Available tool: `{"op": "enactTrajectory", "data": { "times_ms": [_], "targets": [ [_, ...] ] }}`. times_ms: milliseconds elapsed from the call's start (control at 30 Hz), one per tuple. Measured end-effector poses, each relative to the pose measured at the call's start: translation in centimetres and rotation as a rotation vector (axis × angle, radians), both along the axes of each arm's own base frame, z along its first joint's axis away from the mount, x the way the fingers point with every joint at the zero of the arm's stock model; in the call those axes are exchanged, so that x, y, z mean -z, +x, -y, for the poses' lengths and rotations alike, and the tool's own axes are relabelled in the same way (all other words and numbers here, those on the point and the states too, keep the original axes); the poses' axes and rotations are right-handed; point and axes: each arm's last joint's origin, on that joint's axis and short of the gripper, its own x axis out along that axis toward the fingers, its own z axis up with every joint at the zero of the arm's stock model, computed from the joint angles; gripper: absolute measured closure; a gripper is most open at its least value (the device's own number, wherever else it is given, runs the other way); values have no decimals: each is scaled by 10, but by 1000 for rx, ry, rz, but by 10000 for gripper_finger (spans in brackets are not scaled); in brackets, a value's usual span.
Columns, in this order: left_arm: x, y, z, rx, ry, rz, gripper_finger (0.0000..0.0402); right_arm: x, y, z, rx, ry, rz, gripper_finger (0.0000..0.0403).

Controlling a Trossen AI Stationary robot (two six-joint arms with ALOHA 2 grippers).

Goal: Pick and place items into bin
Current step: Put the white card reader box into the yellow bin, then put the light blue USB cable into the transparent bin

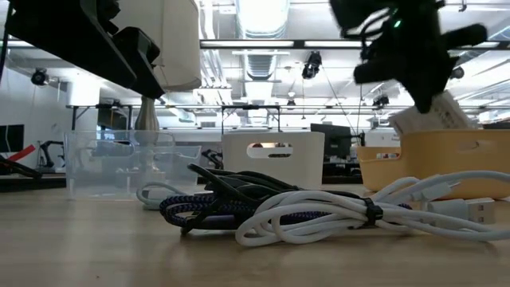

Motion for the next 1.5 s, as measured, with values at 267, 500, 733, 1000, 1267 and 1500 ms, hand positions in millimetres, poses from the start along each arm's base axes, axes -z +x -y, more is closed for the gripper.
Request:
{"op": "enactTrajectory", "data": {
  "times_ms": [267, 500, 733, 1000, 1267, 1500],
  "targets": [
    [0, 0, 0, 0, 1, -1, 181, 15, 29, 11, -75, 84, 10, 305],
    [1, 0, -1, -3, 1, -3, 181, 22, 27, 12, -62, 89, -112, 220],
    [1, 0, -1, -6, -4, -3, 181, 16, 30, 12, -88, 126, -16, 195],
    [1, 0, -1, -31, -33, -5, 181, 10, 43, 8, -124, 166, 187, 209],
    [8, -6, -5, -138, -81, -98, 181, -17, 42, 6, -299, 211, 360, 219],
    [16, -18, -3, -57, 2, -187, 181, -25, 63, -33, -735, 354, 578, 228]
  ]
}}
